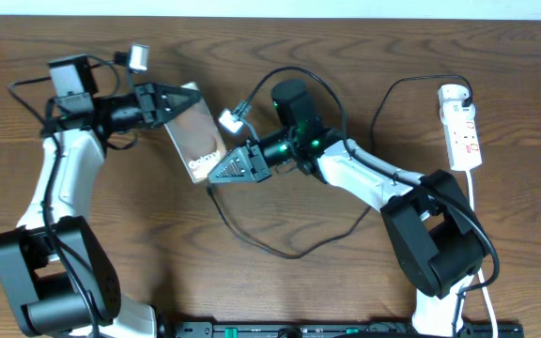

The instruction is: Plug charger to phone and switch on socket

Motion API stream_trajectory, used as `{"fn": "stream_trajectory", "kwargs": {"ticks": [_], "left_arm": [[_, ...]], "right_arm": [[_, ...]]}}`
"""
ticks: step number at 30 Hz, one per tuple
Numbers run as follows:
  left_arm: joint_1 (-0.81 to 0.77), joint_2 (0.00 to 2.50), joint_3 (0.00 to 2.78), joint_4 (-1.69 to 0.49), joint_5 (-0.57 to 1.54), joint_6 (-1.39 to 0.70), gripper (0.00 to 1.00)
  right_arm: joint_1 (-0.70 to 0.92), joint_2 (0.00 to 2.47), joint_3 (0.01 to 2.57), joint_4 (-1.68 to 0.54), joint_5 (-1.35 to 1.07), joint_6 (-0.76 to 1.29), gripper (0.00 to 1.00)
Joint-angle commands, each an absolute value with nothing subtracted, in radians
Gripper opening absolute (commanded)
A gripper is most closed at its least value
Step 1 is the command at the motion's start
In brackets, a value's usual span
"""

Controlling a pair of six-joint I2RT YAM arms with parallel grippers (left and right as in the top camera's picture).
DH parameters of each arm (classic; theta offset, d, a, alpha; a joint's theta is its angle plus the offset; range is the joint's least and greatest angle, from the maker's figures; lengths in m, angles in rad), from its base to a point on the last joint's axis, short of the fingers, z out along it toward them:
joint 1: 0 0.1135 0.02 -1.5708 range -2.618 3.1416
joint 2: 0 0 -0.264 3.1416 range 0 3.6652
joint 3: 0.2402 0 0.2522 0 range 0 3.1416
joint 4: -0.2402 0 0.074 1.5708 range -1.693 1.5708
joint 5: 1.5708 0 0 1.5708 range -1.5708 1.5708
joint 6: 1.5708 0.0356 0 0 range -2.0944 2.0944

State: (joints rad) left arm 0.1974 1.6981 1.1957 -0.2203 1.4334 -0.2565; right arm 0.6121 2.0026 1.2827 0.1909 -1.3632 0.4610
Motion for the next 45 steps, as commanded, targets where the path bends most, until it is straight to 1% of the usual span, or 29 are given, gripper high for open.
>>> {"fn": "stream_trajectory", "kwargs": {"ticks": [1, 8, 18, 21, 25, 28, 29, 30, 31, 32, 33, 34, 36, 38, 39, 41, 45], "left_arm": [[0.172, 1.679, 1.195, -0.226, 1.507, -0.275, 0.07], [0.192, 1.679, 1.195, -0.215, 1.507, -0.275, 0.08], [0.351, 1.679, 1.195, -0.215, 1.507, -0.336, 0.07], [0.395, 1.679, 1.195, -0.215, 1.509, -0.376, 0.07], [0.440, 1.679, 1.195, -0.215, 1.554, -0.380, 0.08], [0.472, 1.679, 1.195, -0.215, 1.571, -0.396, 0.07], [0.480, 1.679, 1.195, -0.215, 1.571, -0.401, 0.07], [0.495, 1.679, 1.195, -0.215, 1.571, -0.403, 0.07], [0.506, 1.679, 1.195, -0.215, 1.571, -0.406, 0.07], [0.515, 1.679, 1.195, -0.215, 1.571, -0.407, 0.07], [0.525, 1.679, 1.195, -0.216, 1.571, -0.411, 0.07], [0.535, 1.679, 1.195, -0.215, 1.571, -0.418, 0.07], [0.553, 1.679, 1.195, -0.215, 1.571, -0.425, 0.07], [0.568, 1.679, 1.195, -0.215, 1.571, -0.425, 0.07], [0.576, 1.679, 1.195, -0.215, 1.571, -0.426, 0.07], [0.582, 1.679, 1.195, -0.215, 1.571, -0.429, 0.07], [0.582, 1.679, 1.195, -0.215, 1.571, -0.429, 0.07]], "right_arm": [[0.625, 2.001, 1.301, 0.191, -1.292, 0.459, 0.01], [0.624, 2.001, 1.301, 0.191, -1.307, 0.459, 0.01], [0.623, 2.001, 1.301, 0.165, -1.342, 0.453, 0.01], [0.623, 2.001, 1.301, 0.083, -1.272, 0.442, 0.01], [0.623, 2.001, 1.301, -0.086, -1.088, 0.437, 0.03], [0.622, 2.001, 1.303, -0.226, -0.894, 0.437, 0.22], [0.622, 2.001, 1.304, -0.274, -0.826, 0.437, 0.35], [0.622, 2.001, 1.310, -0.322, -0.764, 0.436, 0.54], [0.622, 2.001, 1.317, -0.364, -0.711, 0.436, 0.61], [0.623, 2.001, 1.322, -0.387, -0.684, 0.435, 0.63], [0.623, 2.001, 1.335, -0.431, -0.638, 0.428, 0.69], [0.623, 2.001, 1.355, -0.484, -0.585, 0.421, 0.83], [0.626, 2.001, 1.395, -0.575, -0.498, 0.408, 0.89], [0.635, 2.001, 1.454, -0.686, -0.388, 0.402, 0.99], [0.645, 2.001, 1.497, -0.750, -0.317, 0.402, 0.99], [0.661, 2.001, 1.547, -0.811, -0.252, 0.402, 0.99], [0.687, 2.001, 1.607, -0.876, -0.212, 0.403, 0.99]]}}
